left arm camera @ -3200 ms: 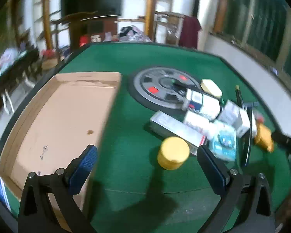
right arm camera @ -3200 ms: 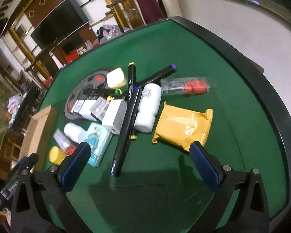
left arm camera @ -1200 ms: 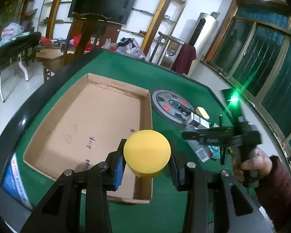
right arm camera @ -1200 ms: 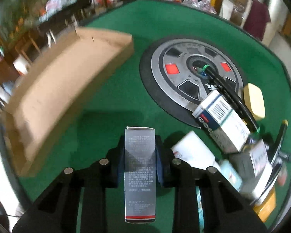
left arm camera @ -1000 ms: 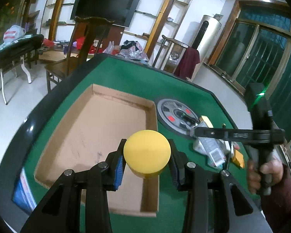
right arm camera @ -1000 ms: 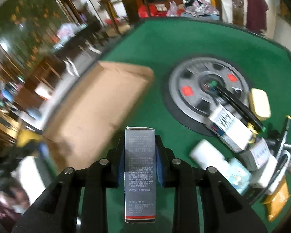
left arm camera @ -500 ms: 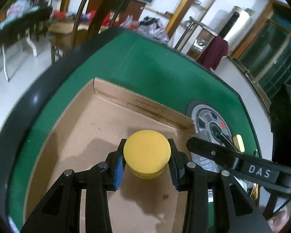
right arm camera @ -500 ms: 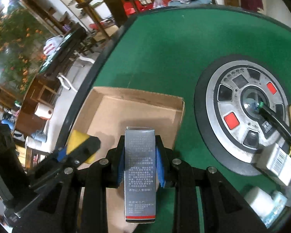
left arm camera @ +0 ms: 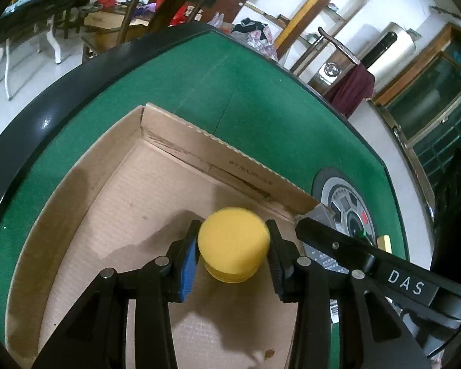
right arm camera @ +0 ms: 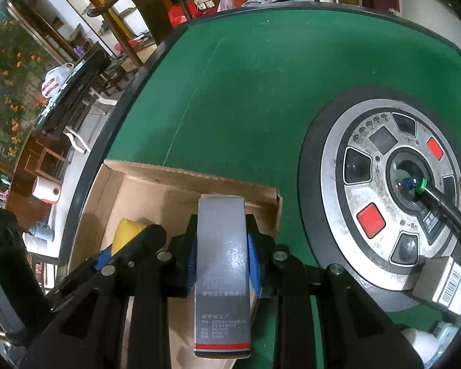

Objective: Organize objects
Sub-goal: 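Lower the yellow tin and grey box into the cardboard tray and open both grippers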

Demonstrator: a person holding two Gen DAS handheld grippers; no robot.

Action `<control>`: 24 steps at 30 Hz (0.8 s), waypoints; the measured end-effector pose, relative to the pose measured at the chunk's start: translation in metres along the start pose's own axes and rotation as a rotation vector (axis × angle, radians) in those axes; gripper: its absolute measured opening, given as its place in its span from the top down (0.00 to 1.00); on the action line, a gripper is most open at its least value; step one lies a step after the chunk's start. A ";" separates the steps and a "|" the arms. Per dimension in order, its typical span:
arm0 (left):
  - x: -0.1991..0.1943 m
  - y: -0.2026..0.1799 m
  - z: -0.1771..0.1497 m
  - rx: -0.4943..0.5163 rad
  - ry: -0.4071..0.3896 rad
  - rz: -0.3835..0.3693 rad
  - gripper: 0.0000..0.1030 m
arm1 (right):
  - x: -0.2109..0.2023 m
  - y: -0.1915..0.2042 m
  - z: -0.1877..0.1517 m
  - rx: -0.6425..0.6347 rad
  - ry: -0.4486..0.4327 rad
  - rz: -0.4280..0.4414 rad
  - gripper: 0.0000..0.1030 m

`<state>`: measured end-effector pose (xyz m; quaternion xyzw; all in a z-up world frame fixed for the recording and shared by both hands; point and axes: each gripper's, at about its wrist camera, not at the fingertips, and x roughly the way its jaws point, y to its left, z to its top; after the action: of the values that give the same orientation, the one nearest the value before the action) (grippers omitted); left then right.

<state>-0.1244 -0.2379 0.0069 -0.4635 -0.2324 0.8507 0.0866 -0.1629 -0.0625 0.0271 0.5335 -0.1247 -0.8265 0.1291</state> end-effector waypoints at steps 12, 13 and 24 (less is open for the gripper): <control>-0.028 0.005 0.004 -0.063 -0.061 -0.018 0.50 | -0.024 -0.004 0.000 -0.020 -0.098 -0.048 0.68; -0.032 0.005 0.000 -0.063 -0.067 -0.008 0.48 | -0.029 -0.004 -0.001 -0.020 -0.113 -0.053 0.68; -0.042 0.008 -0.050 -0.088 -0.030 -0.006 0.44 | -0.102 -0.061 -0.048 0.009 -0.193 -0.034 0.67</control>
<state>-0.0591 -0.2445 0.0119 -0.4535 -0.2721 0.8462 0.0651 -0.0837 0.0262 0.0738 0.4541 -0.1314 -0.8755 0.1001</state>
